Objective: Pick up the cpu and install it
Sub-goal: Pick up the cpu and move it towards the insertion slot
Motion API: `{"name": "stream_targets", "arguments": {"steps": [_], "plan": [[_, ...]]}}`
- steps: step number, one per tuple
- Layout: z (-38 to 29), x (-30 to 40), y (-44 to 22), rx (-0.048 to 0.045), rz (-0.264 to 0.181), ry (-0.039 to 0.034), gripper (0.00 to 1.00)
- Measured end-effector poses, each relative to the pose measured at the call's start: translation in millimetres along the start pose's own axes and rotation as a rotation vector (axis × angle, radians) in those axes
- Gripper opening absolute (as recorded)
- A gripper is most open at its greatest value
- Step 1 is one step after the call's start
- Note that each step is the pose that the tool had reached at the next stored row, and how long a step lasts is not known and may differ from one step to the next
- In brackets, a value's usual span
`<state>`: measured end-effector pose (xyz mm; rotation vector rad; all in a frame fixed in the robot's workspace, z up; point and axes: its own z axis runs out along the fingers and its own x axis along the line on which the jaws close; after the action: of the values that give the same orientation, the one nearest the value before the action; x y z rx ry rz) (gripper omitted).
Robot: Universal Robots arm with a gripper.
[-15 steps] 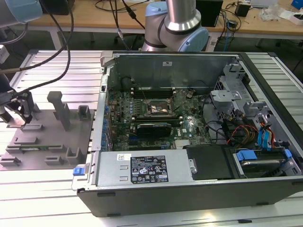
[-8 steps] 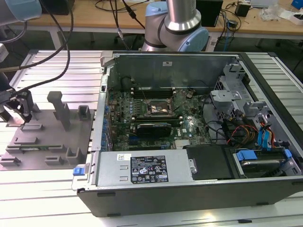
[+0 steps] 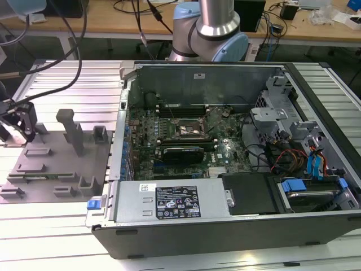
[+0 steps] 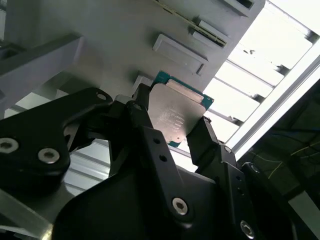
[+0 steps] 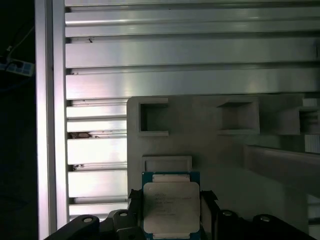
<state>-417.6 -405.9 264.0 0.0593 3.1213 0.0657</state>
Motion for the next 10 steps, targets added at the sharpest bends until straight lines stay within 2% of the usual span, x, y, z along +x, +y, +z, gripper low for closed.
{"name": "stream_targets", "arguments": {"steps": [2,4,10], "plan": [[-3.4,0.0,0.2,0.0001,0.0,0.0,0.55],[-9.8,-0.2,0.5,0.0,0.0,-0.0001,0.55],[-16.8,-0.3,0.8,0.0,0.0,0.0,0.55]]}}
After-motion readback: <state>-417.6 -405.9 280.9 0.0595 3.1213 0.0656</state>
